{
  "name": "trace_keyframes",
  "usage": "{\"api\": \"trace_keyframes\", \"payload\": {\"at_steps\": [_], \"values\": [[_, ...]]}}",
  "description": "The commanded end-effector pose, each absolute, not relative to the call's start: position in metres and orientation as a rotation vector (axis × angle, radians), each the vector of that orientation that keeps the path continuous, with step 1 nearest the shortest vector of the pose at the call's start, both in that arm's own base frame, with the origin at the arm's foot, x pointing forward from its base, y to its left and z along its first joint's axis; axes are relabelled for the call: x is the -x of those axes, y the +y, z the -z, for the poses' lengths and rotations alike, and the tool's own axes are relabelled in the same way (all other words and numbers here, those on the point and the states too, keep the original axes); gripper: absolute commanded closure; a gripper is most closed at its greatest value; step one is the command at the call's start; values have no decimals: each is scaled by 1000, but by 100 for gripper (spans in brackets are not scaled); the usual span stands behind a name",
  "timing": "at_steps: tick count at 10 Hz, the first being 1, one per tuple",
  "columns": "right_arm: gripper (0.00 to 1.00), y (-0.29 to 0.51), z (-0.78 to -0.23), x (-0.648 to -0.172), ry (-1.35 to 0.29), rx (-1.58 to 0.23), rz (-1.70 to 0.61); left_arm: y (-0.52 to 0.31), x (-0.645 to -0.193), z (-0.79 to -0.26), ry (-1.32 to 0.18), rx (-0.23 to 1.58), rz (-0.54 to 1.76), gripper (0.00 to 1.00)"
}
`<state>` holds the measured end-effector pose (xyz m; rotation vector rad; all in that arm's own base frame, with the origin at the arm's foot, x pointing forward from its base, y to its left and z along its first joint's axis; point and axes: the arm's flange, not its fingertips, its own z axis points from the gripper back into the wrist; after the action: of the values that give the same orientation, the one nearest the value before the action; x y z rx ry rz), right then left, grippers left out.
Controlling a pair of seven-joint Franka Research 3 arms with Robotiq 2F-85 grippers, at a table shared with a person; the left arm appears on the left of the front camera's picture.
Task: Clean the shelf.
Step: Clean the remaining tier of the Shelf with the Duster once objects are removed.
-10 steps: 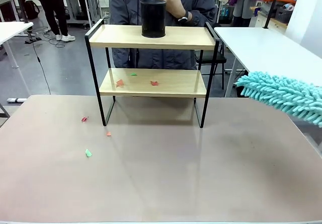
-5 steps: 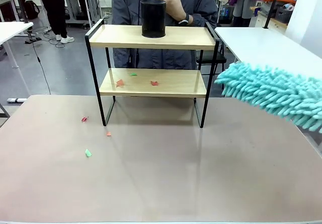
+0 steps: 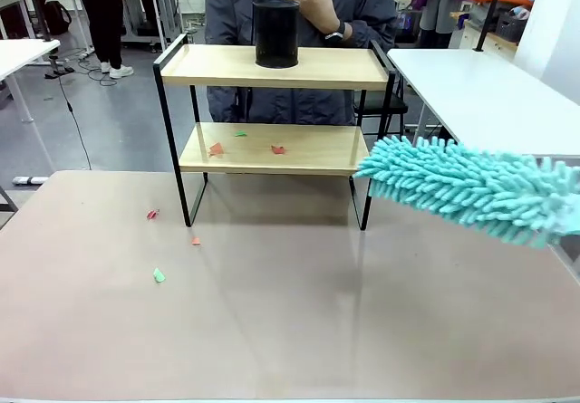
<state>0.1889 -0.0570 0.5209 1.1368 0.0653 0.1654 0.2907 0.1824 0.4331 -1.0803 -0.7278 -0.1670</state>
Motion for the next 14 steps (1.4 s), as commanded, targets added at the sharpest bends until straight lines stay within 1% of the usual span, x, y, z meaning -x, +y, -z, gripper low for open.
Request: {"api": "trace_keyframes", "payload": {"at_steps": [1,2,4,5,6,7,8,9,11,12,13,14], "values": [[88,24,-498,-183,-27,-1065,-136,180,-290,-432,-758,1095,178,0],[88,53,-492,-190,-106,-995,-98,180,-290,-432,-758,1095,178,0],[88,93,-478,-196,-188,-926,-93,180,-290,-432,-758,1095,178,0],[88,78,-480,-192,-93,-905,-149,180,-290,-432,-758,1095,178,0],[88,42,-544,-242,-110,-967,-156,180,-290,-432,-758,1095,178,0],[88,42,-544,-242,-110,-967,-156,180,-290,-432,-758,1095,178,0],[88,64,-540,-245,-110,-903,-163,180,-290,-432,-758,1095,178,0],[88,80,-536,-263,-143,-892,-141,180,-290,-432,-758,1095,178,0],[88,113,-530,-296,-135,-869,-159,180,-290,-432,-758,1095,178,0],[88,127,-530,-307,-178,-855,-162,180,-290,-432,-758,1095,178,0],[88,141,-527,-319,-233,-810,-111,180,-290,-432,-758,1095,178,0],[100,153,-521,-330,-213,-769,-112,180,-290,-432,-758,1095,178,0]]}}
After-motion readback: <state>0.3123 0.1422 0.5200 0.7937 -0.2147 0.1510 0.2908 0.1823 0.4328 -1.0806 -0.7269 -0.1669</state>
